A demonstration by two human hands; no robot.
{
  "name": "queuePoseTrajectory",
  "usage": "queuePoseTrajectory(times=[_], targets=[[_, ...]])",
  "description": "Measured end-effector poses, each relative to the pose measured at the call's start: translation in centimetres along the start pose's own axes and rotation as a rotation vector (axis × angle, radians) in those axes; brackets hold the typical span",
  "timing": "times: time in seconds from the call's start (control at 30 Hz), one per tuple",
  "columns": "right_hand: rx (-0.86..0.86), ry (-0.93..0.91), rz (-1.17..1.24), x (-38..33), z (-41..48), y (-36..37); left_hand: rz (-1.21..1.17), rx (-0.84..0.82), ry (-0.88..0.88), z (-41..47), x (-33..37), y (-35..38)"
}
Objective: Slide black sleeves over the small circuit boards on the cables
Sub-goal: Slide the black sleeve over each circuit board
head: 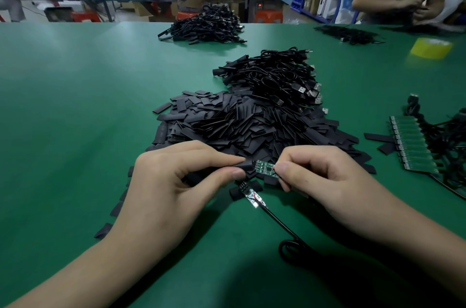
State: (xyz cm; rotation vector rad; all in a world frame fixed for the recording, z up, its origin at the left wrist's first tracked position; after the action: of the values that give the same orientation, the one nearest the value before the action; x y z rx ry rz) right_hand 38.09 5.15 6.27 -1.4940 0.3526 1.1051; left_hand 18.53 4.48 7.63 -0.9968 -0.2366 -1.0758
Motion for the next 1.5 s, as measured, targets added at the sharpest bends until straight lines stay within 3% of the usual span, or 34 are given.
queuePoseTrajectory(times=[0.8,1.2,1.33,1.5], targets=[[-0.117,0.130,-0.073,0.5,0.2,0.3,0.106,-0.206,0.070,-0.6,-1.3,1.0],[-0.025,0.003,-0.093,-0.3,-0.4,1.2,0.100,-0.172,0.068,-0.6,0.3,1.3],[0.080,-0.077,0.033,-0.7,-0.4,0.2,0.086,-0.110,0.070,-0.2,0.6,0.8],[0.188,-0.215,-0.074,-2.1,-0.9,-0.5,-0.032,-0.052,0.022,-0.1,0.4,0.2]])
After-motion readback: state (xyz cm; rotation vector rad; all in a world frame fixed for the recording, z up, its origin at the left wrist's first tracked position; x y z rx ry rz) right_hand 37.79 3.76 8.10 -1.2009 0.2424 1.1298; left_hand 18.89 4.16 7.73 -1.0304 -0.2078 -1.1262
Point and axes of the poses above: each hand's wrist, its own z-axis towards the middle knuckle, its own y-axis out of the palm, x = y × z, the point moved 6 cm from there along z, towards the middle knuckle, and after that the axes turned 4 degrees about -x, right-handed, at the moved point
